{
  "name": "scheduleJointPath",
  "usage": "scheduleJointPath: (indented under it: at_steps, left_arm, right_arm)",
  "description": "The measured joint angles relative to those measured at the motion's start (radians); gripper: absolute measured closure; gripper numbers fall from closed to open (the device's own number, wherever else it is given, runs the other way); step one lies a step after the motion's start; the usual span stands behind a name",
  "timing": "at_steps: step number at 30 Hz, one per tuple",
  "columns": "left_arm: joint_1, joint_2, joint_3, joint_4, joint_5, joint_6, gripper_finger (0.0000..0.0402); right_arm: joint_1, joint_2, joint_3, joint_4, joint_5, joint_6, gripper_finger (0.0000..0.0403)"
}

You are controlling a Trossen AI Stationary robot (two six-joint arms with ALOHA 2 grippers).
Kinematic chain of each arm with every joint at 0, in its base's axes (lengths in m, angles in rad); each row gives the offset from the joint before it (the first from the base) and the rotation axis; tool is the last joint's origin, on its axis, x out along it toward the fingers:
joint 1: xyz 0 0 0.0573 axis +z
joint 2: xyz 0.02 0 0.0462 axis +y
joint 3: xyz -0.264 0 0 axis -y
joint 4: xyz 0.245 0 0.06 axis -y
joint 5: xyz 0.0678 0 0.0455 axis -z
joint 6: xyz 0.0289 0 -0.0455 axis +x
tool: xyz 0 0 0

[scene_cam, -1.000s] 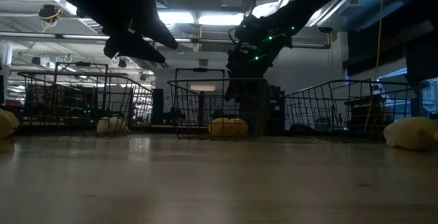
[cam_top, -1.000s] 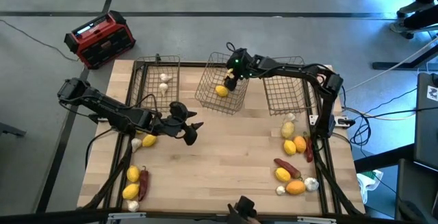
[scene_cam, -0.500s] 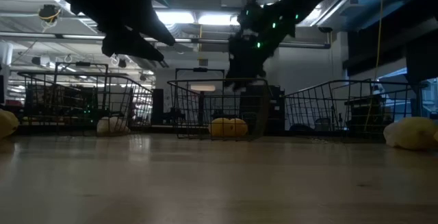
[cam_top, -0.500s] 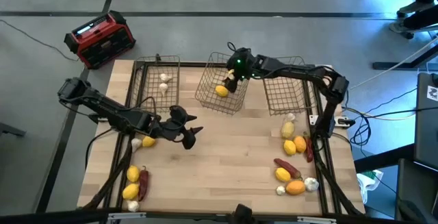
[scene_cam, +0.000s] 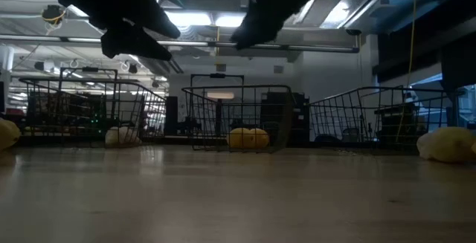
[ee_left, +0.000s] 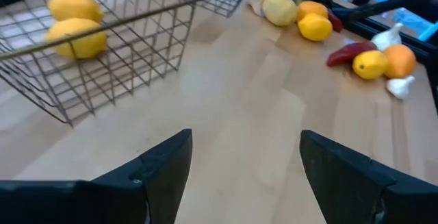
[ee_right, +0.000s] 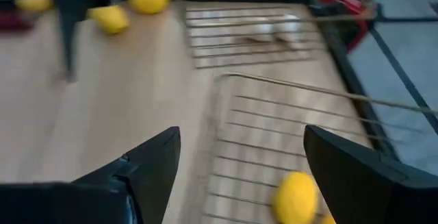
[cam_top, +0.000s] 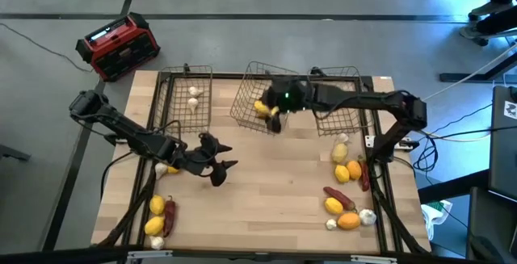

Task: Sort produce into baskets
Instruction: Put the lemon into the middle wire basket

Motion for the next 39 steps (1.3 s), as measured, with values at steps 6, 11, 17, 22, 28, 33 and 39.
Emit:
scheduleJointPath:
  at_steps: [6,11,17,22,28,33,39]
  left_arm:
    - [-0.004,0.000,0.000,0.000,0.007,-0.011,0.0135]
    - [0.004,0.000,0.000,0.001,0.007,-0.085,0.0135]
    - [0.004,0.000,0.002,0.006,0.009,-0.069,0.0135]
    - [-0.022,0.000,0.064,-0.036,0.056,-0.003,0.0135]
    - [-0.061,0.000,0.191,-0.299,0.107,-0.024,0.0135]
    - [-0.113,0.000,0.270,-0.594,0.199,-0.197,0.0135]
    - [-0.169,0.000,0.292,-0.860,0.296,-0.460,0.0135]
  right_arm:
    - [0.138,0.004,-0.066,0.045,0.000,-0.083,0.0095]
    - [0.224,0.005,-0.141,0.135,0.000,-0.043,0.0095]
    - [0.310,0.005,-0.234,0.229,0.000,-0.027,0.0095]
    - [0.346,0.005,-0.271,0.248,0.001,-0.017,0.0095]
    - [0.352,0.005,-0.274,0.249,0.010,0.003,0.0095]
    - [0.351,0.005,-0.274,0.249,0.012,0.005,0.0095]
    - [0.351,0.005,-0.274,0.263,0.012,0.006,0.0095]
